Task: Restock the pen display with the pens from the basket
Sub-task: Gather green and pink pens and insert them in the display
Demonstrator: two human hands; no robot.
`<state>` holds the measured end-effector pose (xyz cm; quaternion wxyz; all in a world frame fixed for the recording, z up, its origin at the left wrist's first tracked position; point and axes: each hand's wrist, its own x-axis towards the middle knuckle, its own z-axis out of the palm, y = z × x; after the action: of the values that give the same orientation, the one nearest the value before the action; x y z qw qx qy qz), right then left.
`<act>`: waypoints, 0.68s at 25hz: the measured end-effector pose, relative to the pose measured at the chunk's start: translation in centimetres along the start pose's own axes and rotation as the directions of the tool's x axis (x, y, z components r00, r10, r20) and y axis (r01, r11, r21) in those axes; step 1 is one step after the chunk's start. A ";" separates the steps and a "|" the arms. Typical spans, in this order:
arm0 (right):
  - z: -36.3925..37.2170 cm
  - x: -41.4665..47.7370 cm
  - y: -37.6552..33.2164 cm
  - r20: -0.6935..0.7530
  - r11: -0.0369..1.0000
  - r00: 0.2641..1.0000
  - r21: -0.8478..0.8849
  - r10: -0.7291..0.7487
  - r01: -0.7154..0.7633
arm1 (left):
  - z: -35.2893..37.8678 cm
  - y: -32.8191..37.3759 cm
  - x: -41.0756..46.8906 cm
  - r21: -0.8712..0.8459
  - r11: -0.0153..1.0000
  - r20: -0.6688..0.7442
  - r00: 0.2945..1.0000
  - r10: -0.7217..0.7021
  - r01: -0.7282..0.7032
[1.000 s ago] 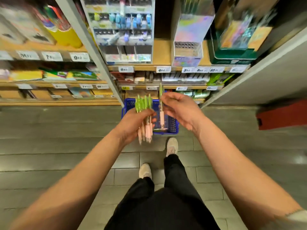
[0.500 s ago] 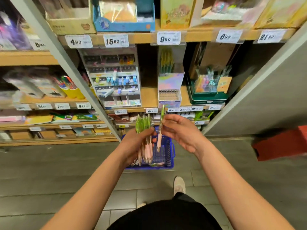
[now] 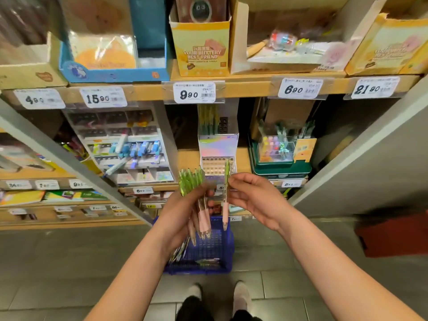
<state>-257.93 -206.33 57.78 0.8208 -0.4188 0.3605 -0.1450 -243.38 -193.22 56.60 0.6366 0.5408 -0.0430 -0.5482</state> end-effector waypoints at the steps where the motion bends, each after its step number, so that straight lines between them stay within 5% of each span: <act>1: -0.5 1.4 0.1 -0.016 1.000 1.000 -0.008 -0.013 0.013 | -0.1 0.2 1.5 0.010 1.000 0.012 1.000 -0.009 0.009; 7: -3.4 9.8 1.2 -0.110 0.997 0.991 -0.015 -0.082 0.081 | -0.2 -0.6 12.6 0.229 0.969 0.102 0.992 0.076 -0.097; 13: -4.5 15.6 1.0 -0.106 0.993 0.989 -0.058 -0.107 0.101 | -0.7 -0.9 19.0 0.217 0.960 0.154 0.977 0.144 -0.176; 17: -5.6 18.9 -3.0 -0.177 0.930 0.914 -0.105 -0.365 0.352 | -1.7 -0.8 21.1 0.233 0.960 0.130 0.983 0.128 -0.156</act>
<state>-248.57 -221.63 49.15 0.7259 -0.4907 0.3604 -0.3201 -234.44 -207.66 43.91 0.6001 0.5777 -0.1846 -0.5216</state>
